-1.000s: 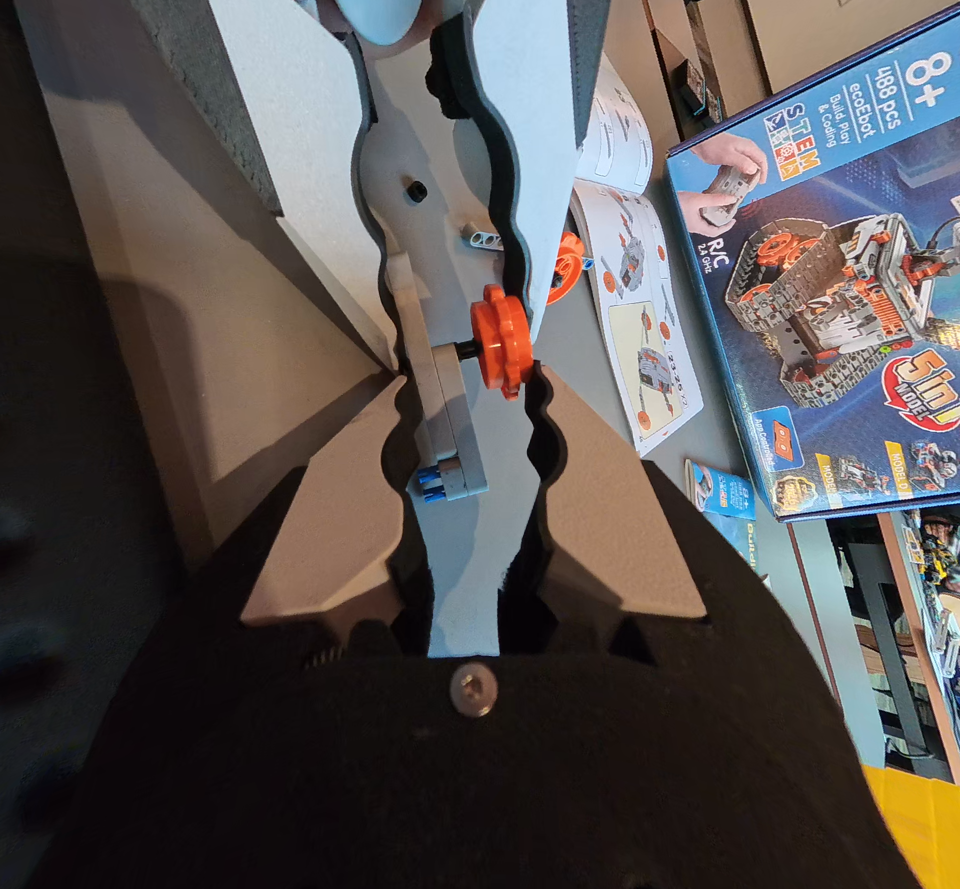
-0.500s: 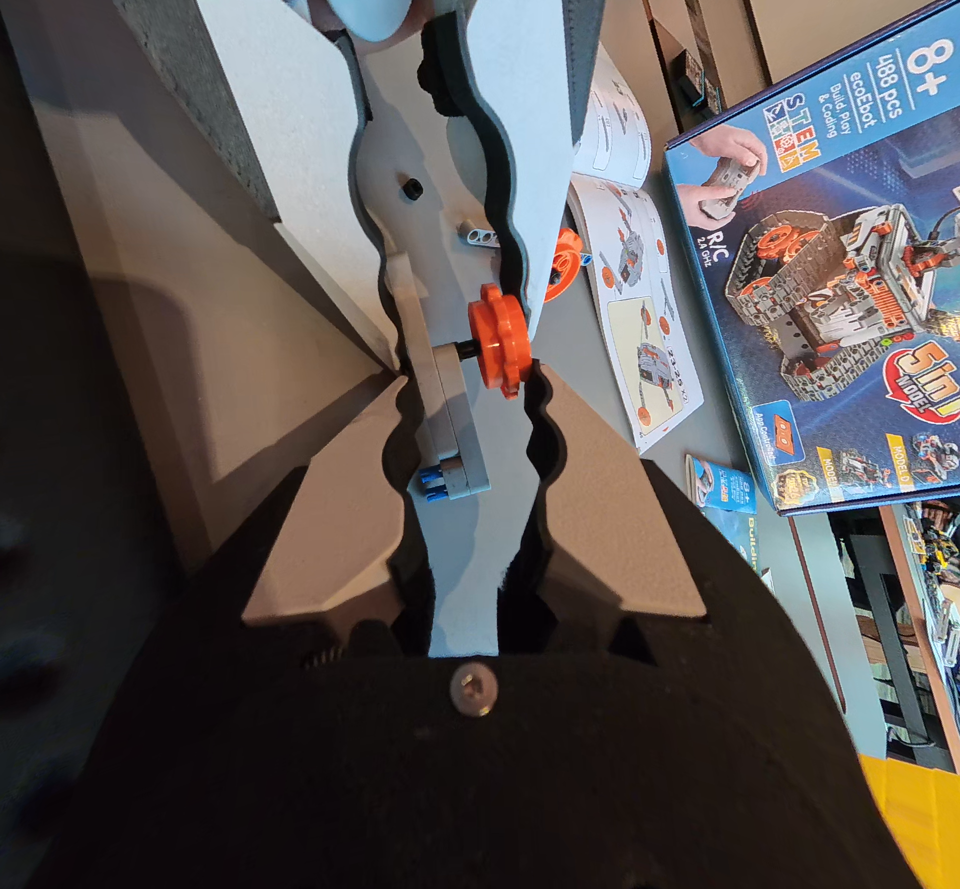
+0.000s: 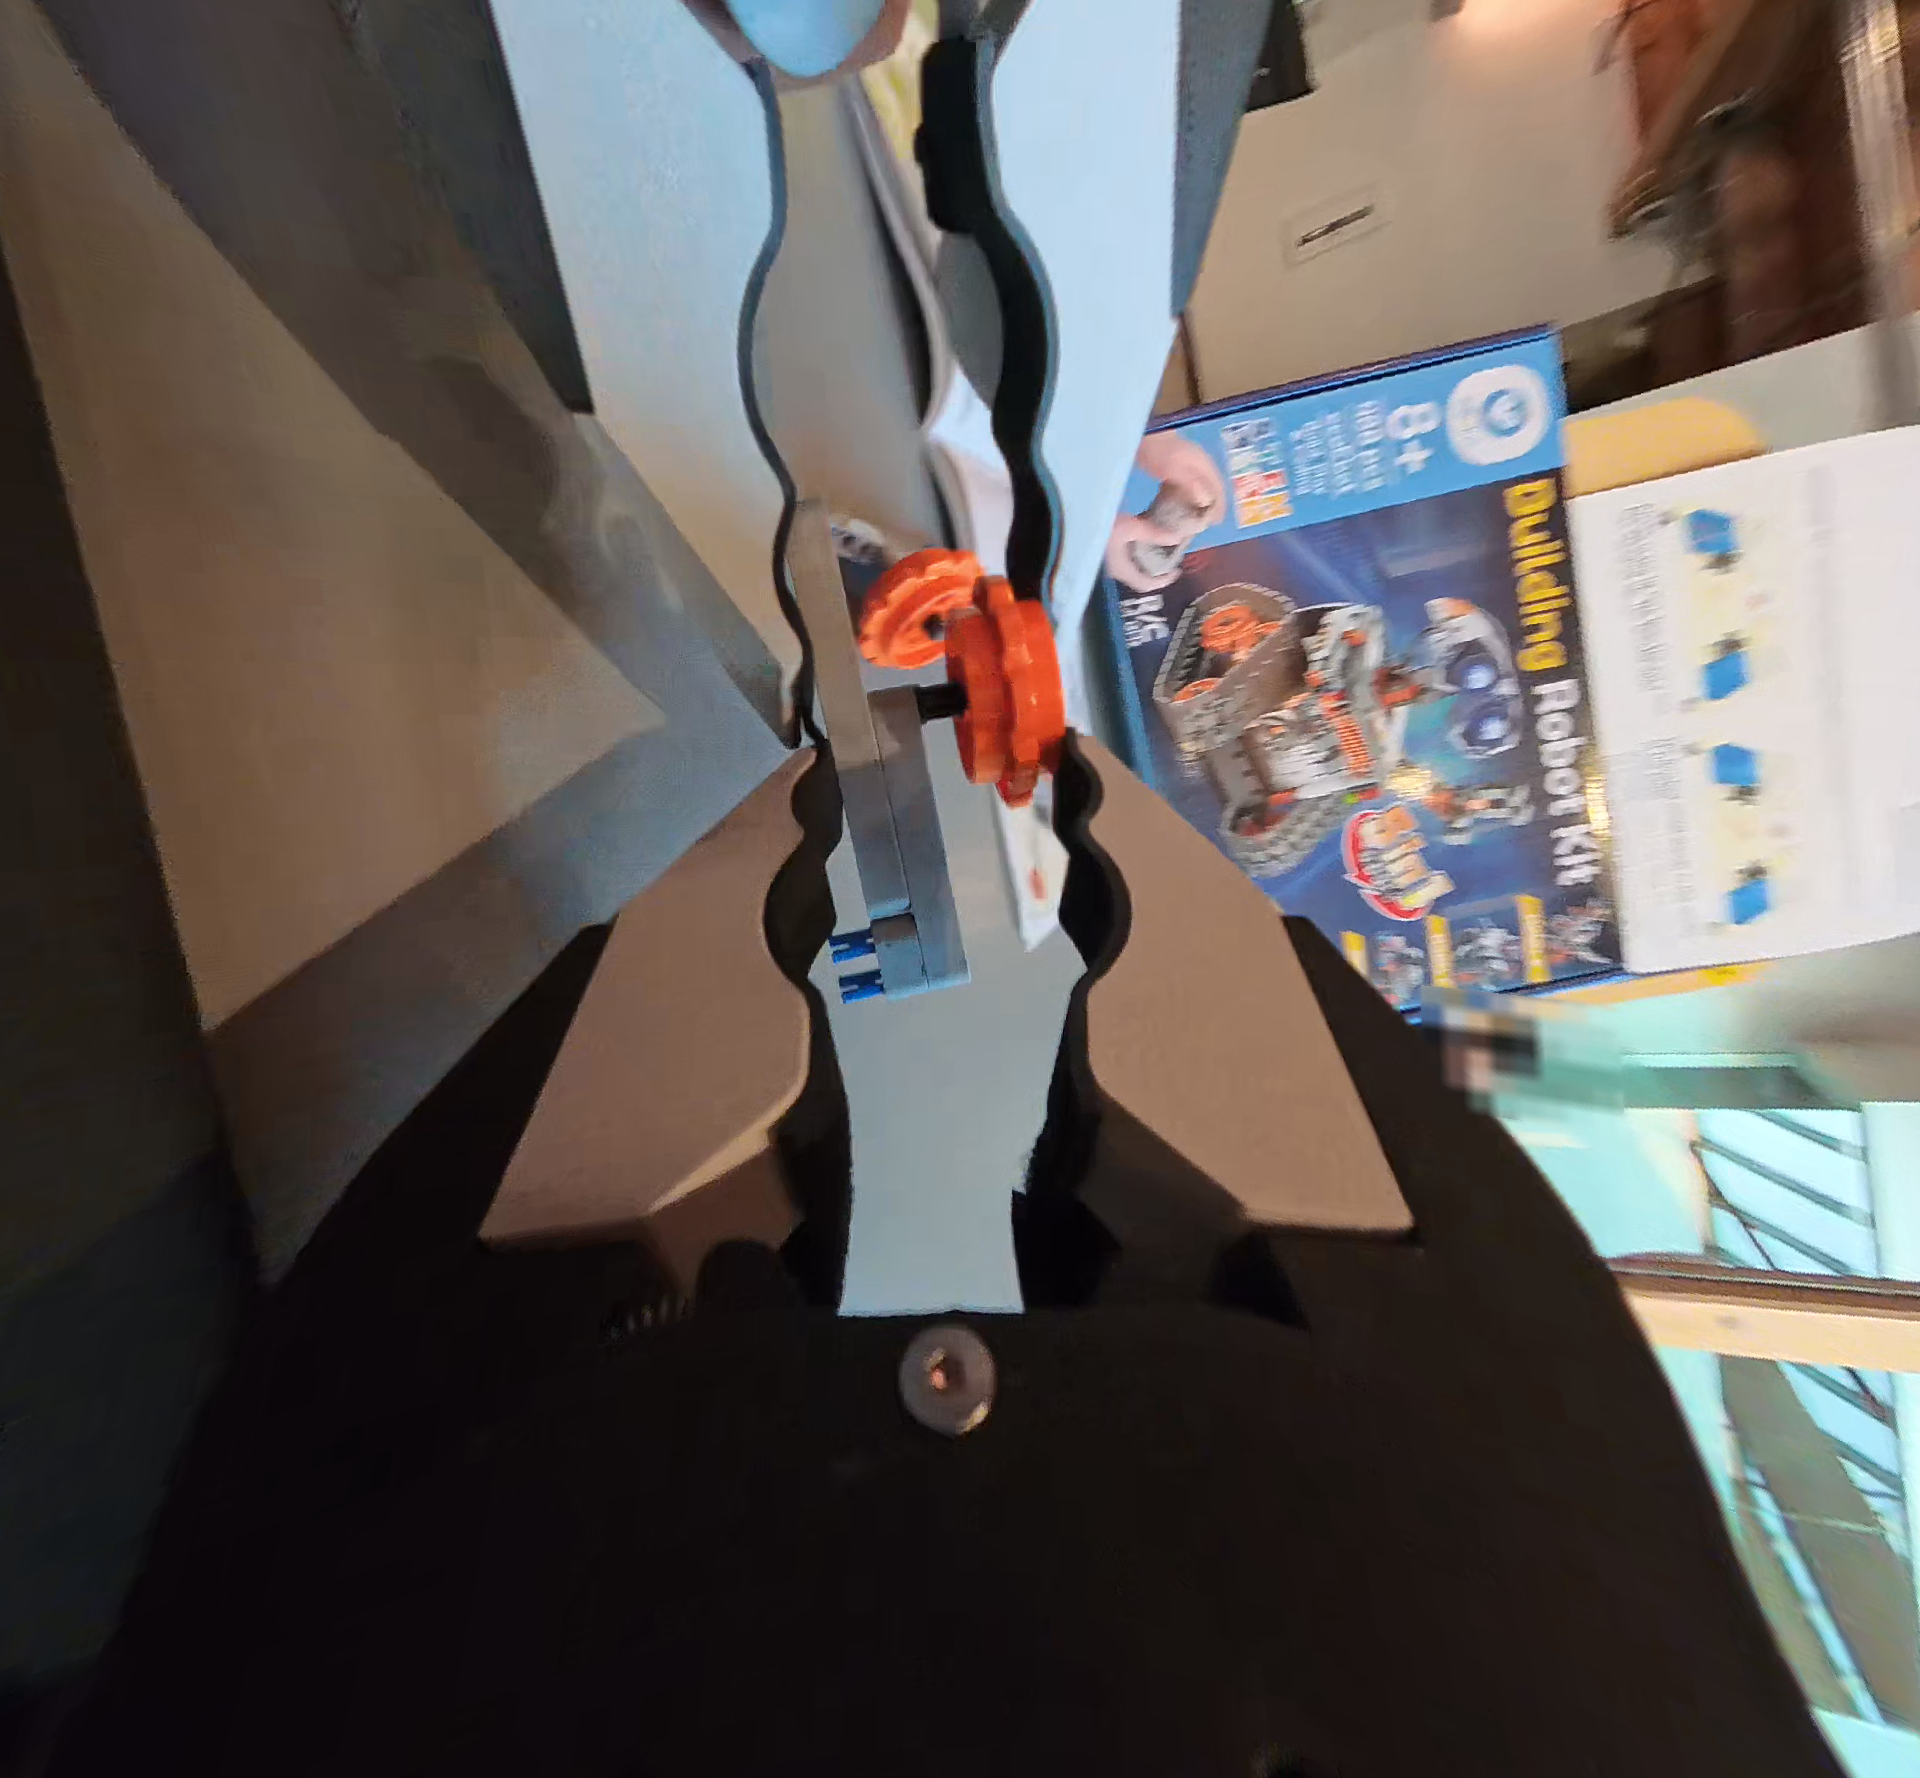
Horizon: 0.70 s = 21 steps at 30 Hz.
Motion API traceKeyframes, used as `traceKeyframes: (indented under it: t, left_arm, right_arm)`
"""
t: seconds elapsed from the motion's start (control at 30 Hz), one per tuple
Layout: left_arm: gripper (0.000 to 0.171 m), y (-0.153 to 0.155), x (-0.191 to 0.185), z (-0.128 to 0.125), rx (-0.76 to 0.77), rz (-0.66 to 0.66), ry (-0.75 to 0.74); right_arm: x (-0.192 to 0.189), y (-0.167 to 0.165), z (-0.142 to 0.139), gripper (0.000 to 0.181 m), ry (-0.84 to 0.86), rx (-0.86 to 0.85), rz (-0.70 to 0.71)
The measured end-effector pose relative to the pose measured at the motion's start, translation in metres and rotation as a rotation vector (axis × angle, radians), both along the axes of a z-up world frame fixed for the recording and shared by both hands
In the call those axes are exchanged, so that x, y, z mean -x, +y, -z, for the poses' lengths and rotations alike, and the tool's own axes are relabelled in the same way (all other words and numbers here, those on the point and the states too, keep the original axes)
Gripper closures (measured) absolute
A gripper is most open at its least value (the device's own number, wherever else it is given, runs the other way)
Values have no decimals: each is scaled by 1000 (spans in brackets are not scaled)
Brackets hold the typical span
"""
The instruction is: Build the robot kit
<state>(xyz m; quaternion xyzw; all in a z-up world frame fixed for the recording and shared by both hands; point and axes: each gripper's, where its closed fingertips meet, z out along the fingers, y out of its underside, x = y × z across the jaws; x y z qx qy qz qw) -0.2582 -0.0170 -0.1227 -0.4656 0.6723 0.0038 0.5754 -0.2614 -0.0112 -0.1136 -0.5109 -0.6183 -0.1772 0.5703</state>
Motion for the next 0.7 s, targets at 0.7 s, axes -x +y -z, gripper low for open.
traceKeyframes:
  t: [0.7]
  left_arm:
    - [107,-45,-2,-73,1710,354,-600]
  right_arm:
    - [-7,-27,-75,141,-63,-670,-19]
